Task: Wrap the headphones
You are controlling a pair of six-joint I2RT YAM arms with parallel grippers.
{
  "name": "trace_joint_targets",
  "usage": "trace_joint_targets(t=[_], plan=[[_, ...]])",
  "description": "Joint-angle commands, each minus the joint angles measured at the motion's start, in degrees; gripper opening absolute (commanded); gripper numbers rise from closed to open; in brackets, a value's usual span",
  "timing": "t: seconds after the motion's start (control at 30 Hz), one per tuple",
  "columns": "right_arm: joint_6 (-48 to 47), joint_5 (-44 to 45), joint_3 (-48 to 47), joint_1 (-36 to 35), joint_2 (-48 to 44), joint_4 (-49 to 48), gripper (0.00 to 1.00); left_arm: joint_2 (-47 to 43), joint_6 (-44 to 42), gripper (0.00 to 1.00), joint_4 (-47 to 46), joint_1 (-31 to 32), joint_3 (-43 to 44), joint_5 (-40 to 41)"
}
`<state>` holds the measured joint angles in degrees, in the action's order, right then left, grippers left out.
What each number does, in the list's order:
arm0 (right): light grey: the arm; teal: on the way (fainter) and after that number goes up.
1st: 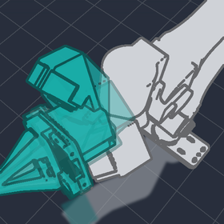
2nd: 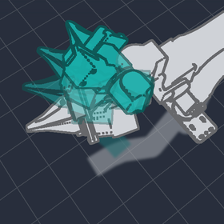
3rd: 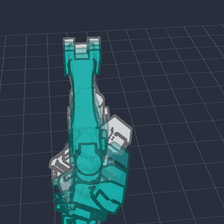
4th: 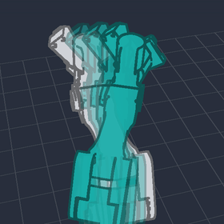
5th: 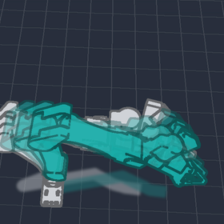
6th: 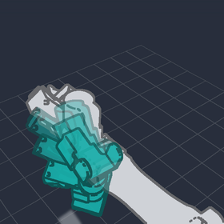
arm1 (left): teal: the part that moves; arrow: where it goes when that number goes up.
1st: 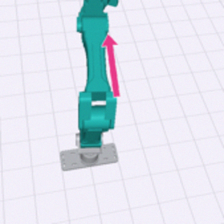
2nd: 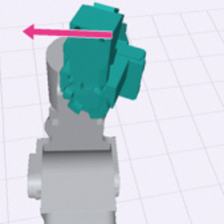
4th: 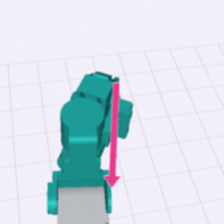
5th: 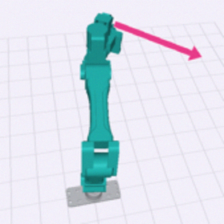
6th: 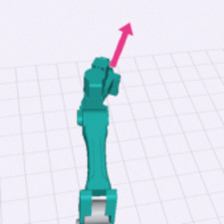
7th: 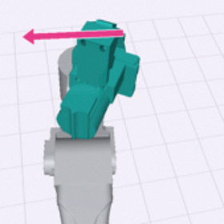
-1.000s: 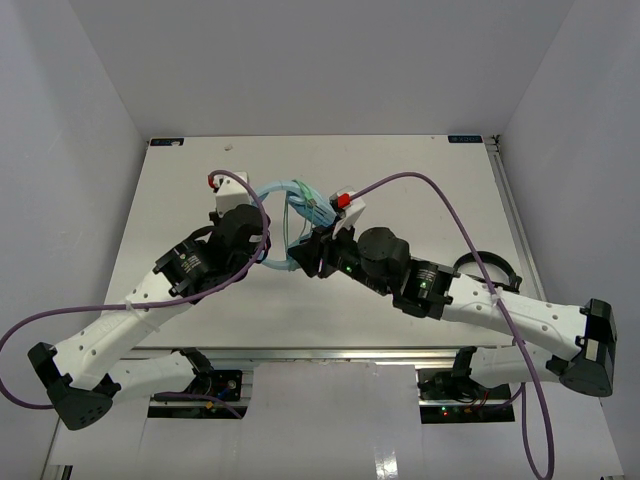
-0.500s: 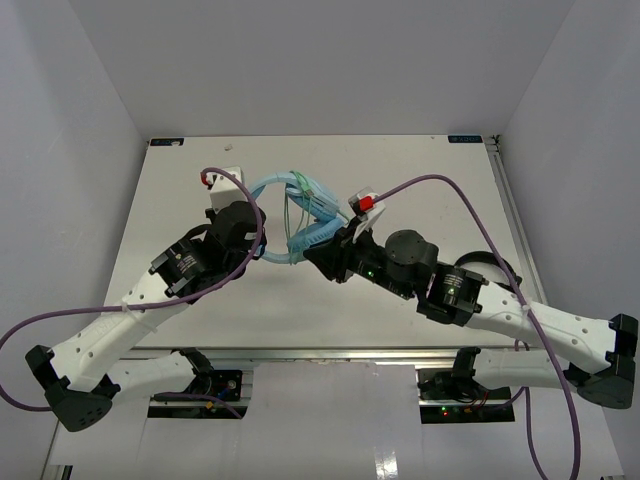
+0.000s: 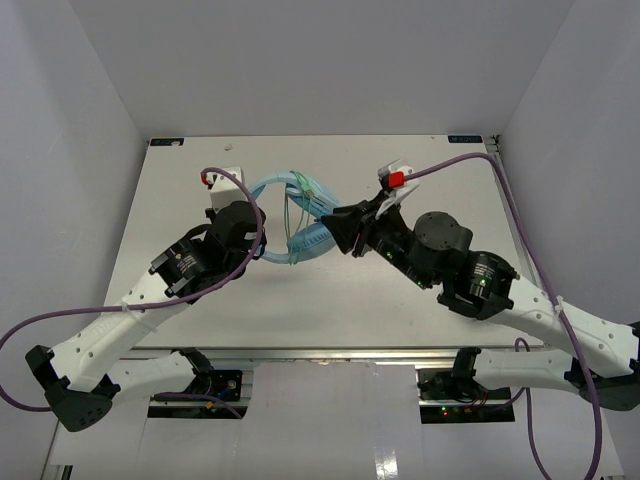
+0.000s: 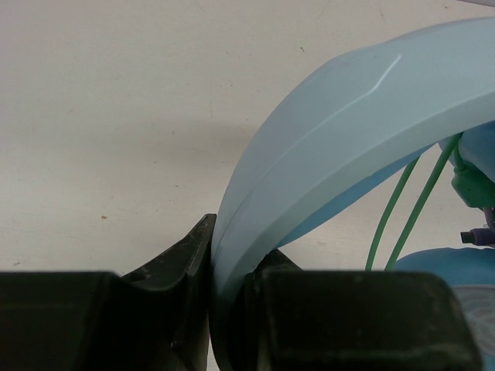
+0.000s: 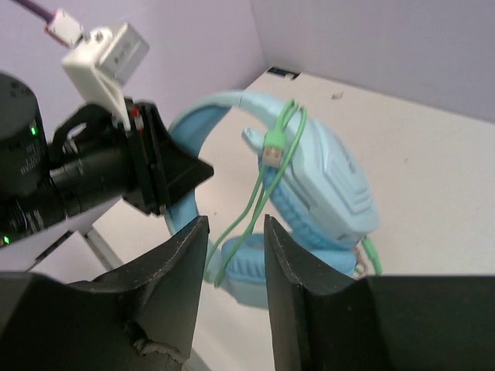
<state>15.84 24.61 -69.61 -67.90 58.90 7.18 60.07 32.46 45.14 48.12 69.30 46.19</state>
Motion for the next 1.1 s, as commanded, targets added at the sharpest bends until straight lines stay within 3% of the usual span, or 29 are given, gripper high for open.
trace_joint_targets(t=[0.0,0.07,0.27,0.83,1.07], plan=[[-6.81,6.47,-7.68,0.05,3.57,1.85,0.47,-1.71,1.73,0.00,-5.13,-0.19,1.43,0.94],[-7.44,7.94,-11.19,0.13,5.60,3.19,0.53,-1.61,1.73,0.00,-5.48,-0.13,1.04,0.78],[-7.34,8.88,-19.26,2.10,13.99,8.26,0.58,-0.68,1.73,0.00,-6.28,-0.22,0.15,0.12],[-4.68,4.65,-21.84,6.77,21.30,9.34,0.56,-1.23,1.55,0.00,-7.61,-0.18,-1.75,-0.05],[-3.97,3.17,-19.10,6.90,21.00,7.16,0.49,-1.10,1.55,0.00,-8.22,-0.13,-2.06,-0.05]])
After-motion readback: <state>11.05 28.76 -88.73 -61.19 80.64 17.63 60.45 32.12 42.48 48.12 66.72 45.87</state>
